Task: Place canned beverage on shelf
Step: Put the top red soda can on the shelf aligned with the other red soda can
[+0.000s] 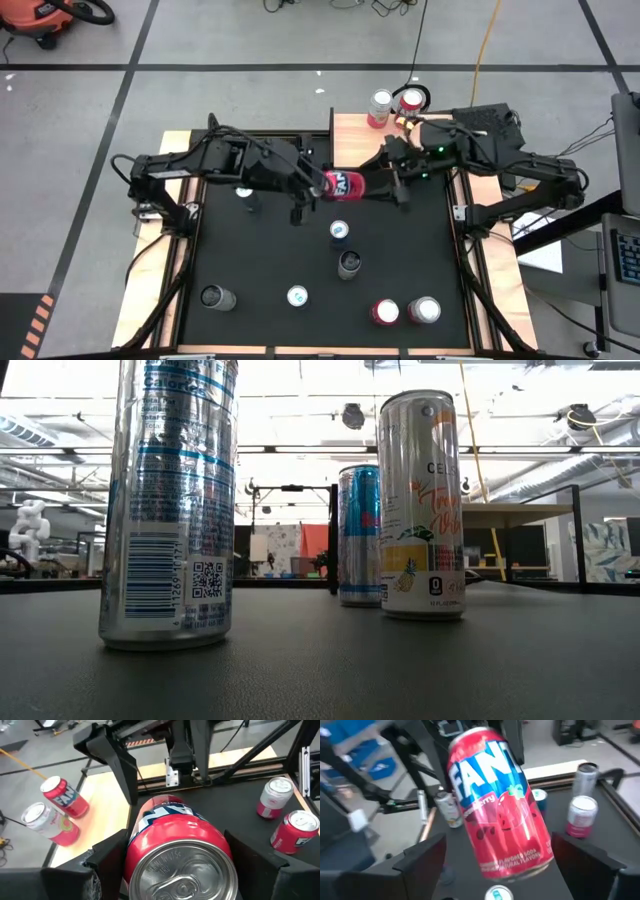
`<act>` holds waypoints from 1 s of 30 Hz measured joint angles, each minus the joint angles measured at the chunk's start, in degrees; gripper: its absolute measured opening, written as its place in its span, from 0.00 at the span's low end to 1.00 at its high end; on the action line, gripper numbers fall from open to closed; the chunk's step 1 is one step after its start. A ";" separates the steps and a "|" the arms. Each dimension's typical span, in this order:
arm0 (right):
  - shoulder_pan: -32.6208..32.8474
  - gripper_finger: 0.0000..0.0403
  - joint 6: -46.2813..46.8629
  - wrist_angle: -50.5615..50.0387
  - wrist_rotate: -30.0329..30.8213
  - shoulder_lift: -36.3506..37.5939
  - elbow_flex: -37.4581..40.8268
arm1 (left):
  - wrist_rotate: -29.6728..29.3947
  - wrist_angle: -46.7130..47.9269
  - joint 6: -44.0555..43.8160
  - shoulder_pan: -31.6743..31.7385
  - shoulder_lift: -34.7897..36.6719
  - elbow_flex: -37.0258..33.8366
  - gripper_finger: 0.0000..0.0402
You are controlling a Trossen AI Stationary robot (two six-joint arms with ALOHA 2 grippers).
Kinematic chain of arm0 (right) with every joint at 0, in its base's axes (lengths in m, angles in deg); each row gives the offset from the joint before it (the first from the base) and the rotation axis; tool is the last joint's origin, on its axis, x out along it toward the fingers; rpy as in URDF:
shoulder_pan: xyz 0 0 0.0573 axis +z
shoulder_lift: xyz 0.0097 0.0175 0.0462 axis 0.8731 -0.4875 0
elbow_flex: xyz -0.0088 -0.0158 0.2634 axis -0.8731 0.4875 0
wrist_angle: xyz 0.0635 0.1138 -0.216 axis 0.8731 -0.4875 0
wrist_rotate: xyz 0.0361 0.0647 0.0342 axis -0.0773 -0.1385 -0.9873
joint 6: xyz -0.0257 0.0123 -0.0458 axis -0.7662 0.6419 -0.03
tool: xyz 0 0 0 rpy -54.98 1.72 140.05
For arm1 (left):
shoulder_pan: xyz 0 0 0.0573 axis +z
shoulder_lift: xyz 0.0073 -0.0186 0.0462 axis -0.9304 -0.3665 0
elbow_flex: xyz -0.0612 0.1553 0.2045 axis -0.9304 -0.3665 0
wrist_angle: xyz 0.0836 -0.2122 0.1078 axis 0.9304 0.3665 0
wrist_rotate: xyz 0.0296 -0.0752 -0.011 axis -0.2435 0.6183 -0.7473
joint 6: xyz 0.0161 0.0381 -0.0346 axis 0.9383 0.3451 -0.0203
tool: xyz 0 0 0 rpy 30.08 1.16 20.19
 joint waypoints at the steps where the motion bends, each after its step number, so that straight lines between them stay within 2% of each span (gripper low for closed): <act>1: 0.40 0.84 -0.26 -0.08 1.91 -0.35 0.00 | 0.61 0.21 0.00 0.41 -0.06 0.00 0.72; 5: 1.31 0.84 -2.07 0.74 6.88 -1.84 0.00 | 2.28 0.34 0.00 1.59 -0.14 0.00 0.72; 23: 1.31 0.83 -7.03 5.45 6.36 -8.26 0.02 | 4.85 0.15 1.03 3.45 -0.06 -0.02 0.72; 30: 1.31 0.92 -5.40 9.93 5.05 -8.24 0.02 | 4.98 1.19 0.98 3.44 -0.21 -0.11 0.70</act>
